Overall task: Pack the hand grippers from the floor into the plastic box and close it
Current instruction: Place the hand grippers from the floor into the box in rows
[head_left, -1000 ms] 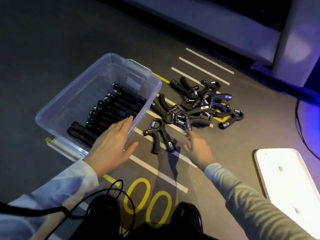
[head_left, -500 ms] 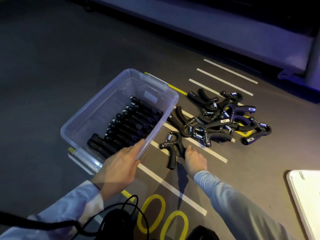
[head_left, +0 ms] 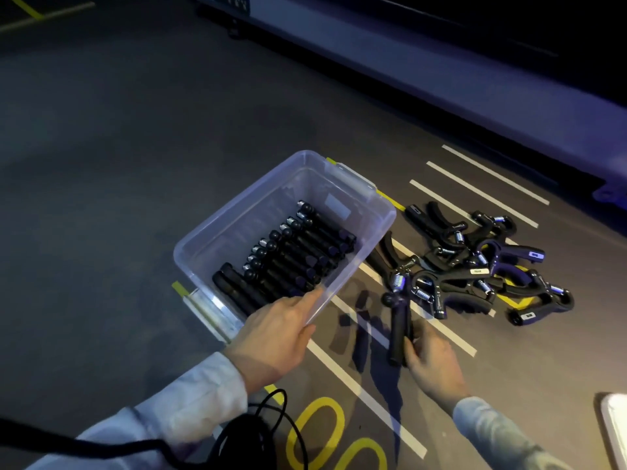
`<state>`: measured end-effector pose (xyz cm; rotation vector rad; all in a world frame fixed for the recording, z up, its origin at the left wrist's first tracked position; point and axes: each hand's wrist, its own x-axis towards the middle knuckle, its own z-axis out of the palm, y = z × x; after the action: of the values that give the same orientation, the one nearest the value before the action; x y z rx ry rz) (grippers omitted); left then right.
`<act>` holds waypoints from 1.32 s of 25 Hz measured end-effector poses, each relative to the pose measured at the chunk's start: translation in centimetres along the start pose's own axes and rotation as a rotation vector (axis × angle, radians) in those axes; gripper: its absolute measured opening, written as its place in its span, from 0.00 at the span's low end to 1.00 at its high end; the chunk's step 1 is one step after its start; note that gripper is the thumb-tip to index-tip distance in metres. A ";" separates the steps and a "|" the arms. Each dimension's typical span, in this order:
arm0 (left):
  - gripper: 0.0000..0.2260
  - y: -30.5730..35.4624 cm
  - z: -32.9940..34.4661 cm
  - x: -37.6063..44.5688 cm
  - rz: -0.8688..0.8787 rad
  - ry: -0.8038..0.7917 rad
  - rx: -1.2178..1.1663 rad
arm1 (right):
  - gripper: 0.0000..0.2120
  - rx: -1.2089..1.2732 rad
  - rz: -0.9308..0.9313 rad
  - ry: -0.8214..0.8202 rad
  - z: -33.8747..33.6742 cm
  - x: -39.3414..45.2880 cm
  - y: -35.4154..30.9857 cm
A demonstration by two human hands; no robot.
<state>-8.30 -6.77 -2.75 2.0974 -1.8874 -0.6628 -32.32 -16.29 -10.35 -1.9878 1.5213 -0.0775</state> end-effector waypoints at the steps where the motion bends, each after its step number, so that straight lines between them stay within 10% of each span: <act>1: 0.24 -0.2 -0.4 -0.1 0.004 0.064 -0.041 | 0.07 0.047 -0.055 0.060 -1.1 -0.2 -1.2; 6: 0.17 -4.0 -3.0 -0.5 -0.045 0.403 -0.055 | 0.05 0.204 -0.405 0.175 -5.7 1.2 -10.1; 15: 0.39 -7.4 -3.1 -1.2 -0.377 0.155 0.169 | 0.09 -0.355 -0.426 -0.009 -6.5 13.1 -19.2; 25: 0.51 -8.7 -3.1 -1.9 -0.423 0.197 0.016 | 0.09 -0.376 -0.445 -0.837 3.6 9.8 -22.2; 33: 0.18 -9.6 -3.9 -1.4 -0.381 0.234 0.051 | 0.10 -0.212 -0.325 -0.852 4.4 7.6 -22.6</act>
<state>1.90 -4.60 -3.59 2.4714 -1.4112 -0.4194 -8.77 -17.98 -4.80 -2.0088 0.6752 0.7300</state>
